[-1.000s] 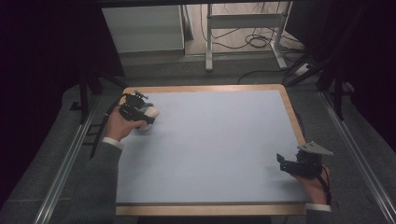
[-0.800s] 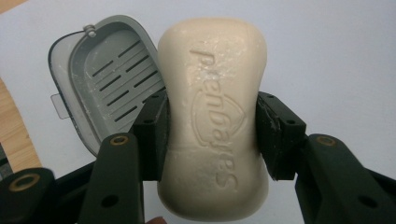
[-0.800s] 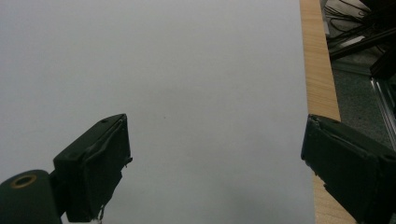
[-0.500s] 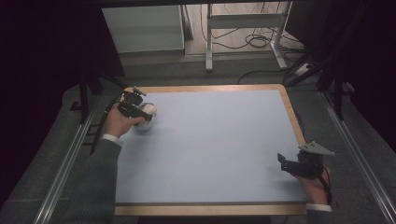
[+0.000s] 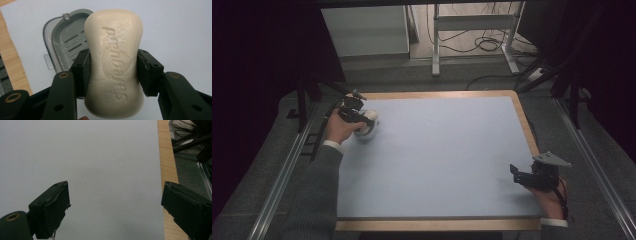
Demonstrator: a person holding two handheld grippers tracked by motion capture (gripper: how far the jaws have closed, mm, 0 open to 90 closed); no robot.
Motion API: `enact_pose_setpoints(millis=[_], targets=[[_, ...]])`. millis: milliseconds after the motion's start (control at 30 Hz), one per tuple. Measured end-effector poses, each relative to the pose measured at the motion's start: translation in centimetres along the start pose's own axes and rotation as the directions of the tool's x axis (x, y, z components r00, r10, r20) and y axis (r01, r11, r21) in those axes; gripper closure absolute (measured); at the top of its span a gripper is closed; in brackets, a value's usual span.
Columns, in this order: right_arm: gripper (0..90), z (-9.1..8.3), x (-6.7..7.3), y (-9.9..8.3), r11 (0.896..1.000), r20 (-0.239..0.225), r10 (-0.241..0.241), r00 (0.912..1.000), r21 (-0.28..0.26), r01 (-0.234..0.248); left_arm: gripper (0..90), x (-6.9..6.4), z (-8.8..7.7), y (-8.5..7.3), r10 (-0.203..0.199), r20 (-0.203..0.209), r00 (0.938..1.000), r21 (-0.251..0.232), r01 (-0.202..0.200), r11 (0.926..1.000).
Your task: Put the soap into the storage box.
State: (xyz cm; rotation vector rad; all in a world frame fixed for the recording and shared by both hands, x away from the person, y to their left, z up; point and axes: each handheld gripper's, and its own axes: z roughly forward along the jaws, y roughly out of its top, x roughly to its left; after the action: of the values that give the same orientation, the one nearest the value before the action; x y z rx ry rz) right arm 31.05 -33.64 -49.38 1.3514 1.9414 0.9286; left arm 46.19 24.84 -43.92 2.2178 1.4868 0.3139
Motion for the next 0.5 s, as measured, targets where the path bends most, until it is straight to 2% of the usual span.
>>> enact_pose_setpoints(millis=[200, 500], targets=[[8.0, 0.0, 0.0, 0.0, 1.0, 0.001, 0.003, 1.0, 0.002, -0.003, 49.6, 1.1, 1.1, 0.3, -0.03, 0.002, 0.9995, 0.029, 0.03, 0.9991], [7.9, 0.3, 0.0, -0.2, 1.0, 0.0, 0.0, 1.0, 0.014, 0.0, 49.6, 2.0, 2.2, 0.6, -0.071, -0.007, 0.9974, 0.029, 0.072, 0.997]])
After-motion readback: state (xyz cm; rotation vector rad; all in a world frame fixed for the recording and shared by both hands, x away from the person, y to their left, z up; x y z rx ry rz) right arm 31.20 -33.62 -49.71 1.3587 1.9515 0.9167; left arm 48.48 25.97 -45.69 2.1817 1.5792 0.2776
